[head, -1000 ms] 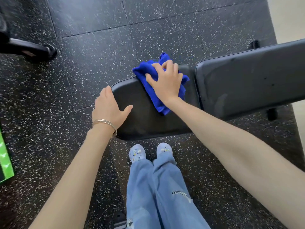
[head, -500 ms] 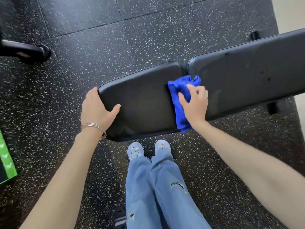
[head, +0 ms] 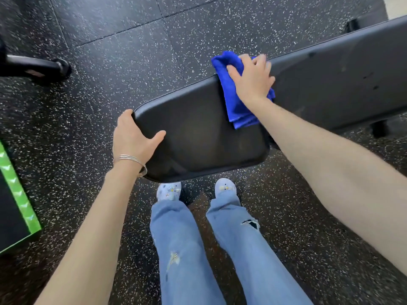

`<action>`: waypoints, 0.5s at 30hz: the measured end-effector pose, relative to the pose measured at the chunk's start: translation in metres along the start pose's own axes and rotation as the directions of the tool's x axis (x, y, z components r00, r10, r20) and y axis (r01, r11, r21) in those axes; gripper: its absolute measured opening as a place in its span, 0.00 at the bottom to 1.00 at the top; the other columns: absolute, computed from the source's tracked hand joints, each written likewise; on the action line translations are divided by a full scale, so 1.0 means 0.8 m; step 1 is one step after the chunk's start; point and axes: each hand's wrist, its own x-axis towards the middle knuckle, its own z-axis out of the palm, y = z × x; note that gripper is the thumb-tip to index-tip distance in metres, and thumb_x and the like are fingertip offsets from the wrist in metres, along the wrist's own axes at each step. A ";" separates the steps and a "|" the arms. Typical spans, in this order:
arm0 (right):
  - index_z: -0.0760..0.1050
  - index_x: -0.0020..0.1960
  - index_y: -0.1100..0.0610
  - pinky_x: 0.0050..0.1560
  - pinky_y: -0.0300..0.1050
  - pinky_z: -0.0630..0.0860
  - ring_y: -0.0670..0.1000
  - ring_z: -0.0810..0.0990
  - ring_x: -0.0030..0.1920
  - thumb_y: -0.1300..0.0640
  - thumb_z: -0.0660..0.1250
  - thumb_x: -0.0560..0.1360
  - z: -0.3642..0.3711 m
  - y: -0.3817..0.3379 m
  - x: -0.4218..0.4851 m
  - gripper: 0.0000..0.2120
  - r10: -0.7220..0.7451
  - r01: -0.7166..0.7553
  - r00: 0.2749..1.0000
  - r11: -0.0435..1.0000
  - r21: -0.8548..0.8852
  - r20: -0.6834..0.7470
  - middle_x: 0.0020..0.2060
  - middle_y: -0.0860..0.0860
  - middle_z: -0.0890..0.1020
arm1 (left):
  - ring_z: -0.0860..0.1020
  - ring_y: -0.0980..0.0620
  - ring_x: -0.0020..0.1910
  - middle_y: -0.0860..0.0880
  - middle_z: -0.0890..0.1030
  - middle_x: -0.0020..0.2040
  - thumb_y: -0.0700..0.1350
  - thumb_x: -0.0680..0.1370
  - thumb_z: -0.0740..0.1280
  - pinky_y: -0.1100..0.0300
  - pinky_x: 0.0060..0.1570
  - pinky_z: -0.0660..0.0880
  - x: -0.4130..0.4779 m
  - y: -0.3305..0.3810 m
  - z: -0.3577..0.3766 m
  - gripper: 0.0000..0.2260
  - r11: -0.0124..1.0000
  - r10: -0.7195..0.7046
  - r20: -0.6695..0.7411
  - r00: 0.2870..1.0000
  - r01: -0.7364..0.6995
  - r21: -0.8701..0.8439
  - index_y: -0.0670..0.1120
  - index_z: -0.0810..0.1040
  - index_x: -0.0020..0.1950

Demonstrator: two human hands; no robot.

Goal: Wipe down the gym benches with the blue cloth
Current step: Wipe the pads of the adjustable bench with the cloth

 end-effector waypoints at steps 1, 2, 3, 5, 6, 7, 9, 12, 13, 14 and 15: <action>0.71 0.61 0.49 0.56 0.51 0.66 0.56 0.67 0.60 0.40 0.58 0.77 0.000 -0.002 0.006 0.18 0.004 -0.004 1.000 1.000 -0.002 0.016 0.60 0.53 0.69 | 0.67 0.42 0.69 0.43 0.67 0.70 0.53 0.69 0.74 0.50 0.68 0.63 0.001 -0.002 0.000 0.38 1.000 0.008 0.002 1.000 -0.008 -0.003 0.42 0.60 0.73; 0.71 0.62 0.49 0.56 0.51 0.66 0.56 0.67 0.60 0.40 0.57 0.77 0.001 0.002 0.005 0.19 0.002 -0.002 1.000 1.000 0.004 0.021 0.60 0.54 0.69 | 0.66 0.43 0.69 0.44 0.66 0.71 0.54 0.69 0.74 0.51 0.69 0.63 0.002 -0.005 0.000 0.39 1.000 0.023 0.008 1.000 -0.023 -0.003 0.42 0.60 0.73; 0.70 0.63 0.49 0.55 0.50 0.67 0.56 0.68 0.59 0.40 0.58 0.77 0.002 0.010 0.000 0.20 -0.009 0.008 1.000 1.000 0.020 0.016 0.59 0.54 0.69 | 0.66 0.43 0.70 0.44 0.66 0.72 0.54 0.69 0.74 0.51 0.70 0.62 0.003 -0.007 0.000 0.39 0.999 0.043 0.021 0.999 -0.043 -0.004 0.42 0.59 0.74; 0.69 0.65 0.49 0.53 0.49 0.69 0.56 0.69 0.57 0.40 0.59 0.76 0.004 0.031 -0.021 0.21 -0.018 0.019 1.000 0.997 0.074 -0.013 0.58 0.54 0.70 | 0.65 0.44 0.71 0.44 0.64 0.73 0.54 0.69 0.74 0.52 0.70 0.61 0.009 -0.009 -0.003 0.40 0.996 0.089 0.063 0.994 -0.089 -0.001 0.42 0.58 0.75; 0.69 0.65 0.49 0.52 0.50 0.69 0.56 0.69 0.56 0.40 0.59 0.76 0.007 0.041 -0.034 0.22 -0.001 0.005 0.999 0.995 0.103 -0.035 0.57 0.55 0.70 | 0.64 0.45 0.72 0.44 0.64 0.73 0.54 0.69 0.74 0.52 0.71 0.60 0.014 -0.011 -0.005 0.41 0.993 0.117 0.089 0.989 -0.118 0.005 0.42 0.58 0.75; 0.69 0.65 0.50 0.52 0.51 0.70 0.57 0.70 0.55 0.40 0.60 0.76 0.010 0.050 -0.048 0.22 0.036 -0.029 0.998 0.992 0.126 -0.056 0.57 0.55 0.71 | 0.63 0.45 0.72 0.44 0.64 0.73 0.54 0.69 0.74 0.52 0.71 0.60 0.020 -0.014 -0.007 0.41 0.988 0.149 0.115 0.982 -0.151 0.011 0.42 0.57 0.75; 0.69 0.65 0.50 0.54 0.52 0.70 0.57 0.70 0.55 0.40 0.60 0.75 0.016 0.064 -0.079 0.22 0.146 -0.130 0.985 0.980 0.153 -0.097 0.56 0.55 0.72 | 0.63 0.45 0.72 0.43 0.63 0.73 0.54 0.69 0.74 0.52 0.72 0.59 0.031 -0.016 -0.010 0.42 0.974 0.218 0.174 0.960 -0.224 0.014 0.42 0.57 0.76; 0.70 0.65 0.49 0.53 0.50 0.69 0.57 0.71 0.55 0.39 0.59 0.76 0.024 0.067 -0.118 0.22 0.321 -0.302 0.932 0.944 0.132 -0.167 0.56 0.54 0.72 | 0.62 0.45 0.73 0.43 0.63 0.73 0.53 0.69 0.74 0.53 0.72 0.58 0.044 -0.018 -0.014 0.43 0.948 0.307 0.247 0.919 -0.319 0.013 0.41 0.56 0.76; 0.71 0.64 0.48 0.52 0.50 0.69 0.57 0.71 0.54 0.39 0.59 0.76 0.028 0.063 -0.128 0.22 0.373 -0.356 0.907 0.927 0.118 -0.194 0.56 0.54 0.72 | 0.62 0.46 0.73 0.43 0.63 0.74 0.54 0.69 0.74 0.53 0.72 0.58 0.046 -0.020 -0.017 0.43 0.938 0.331 0.273 0.903 -0.347 0.011 0.41 0.55 0.76; 0.71 0.64 0.48 0.51 0.49 0.69 0.57 0.71 0.54 0.39 0.59 0.75 0.032 0.057 -0.137 0.22 0.419 -0.405 0.880 0.908 0.106 -0.224 0.56 0.54 0.73 | 0.61 0.46 0.73 0.43 0.62 0.74 0.54 0.69 0.74 0.53 0.72 0.57 0.048 -0.023 -0.020 0.43 0.928 0.354 0.300 0.886 -0.373 0.005 0.41 0.55 0.76; 0.71 0.64 0.48 0.51 0.49 0.68 0.57 0.71 0.54 0.38 0.59 0.75 0.035 0.050 -0.144 0.22 0.461 -0.452 0.851 0.887 0.098 -0.252 0.56 0.54 0.73 | 0.61 0.46 0.74 0.43 0.62 0.74 0.53 0.70 0.74 0.54 0.72 0.57 0.052 -0.027 -0.024 0.43 0.917 0.379 0.330 0.865 -0.399 -0.007 0.41 0.54 0.76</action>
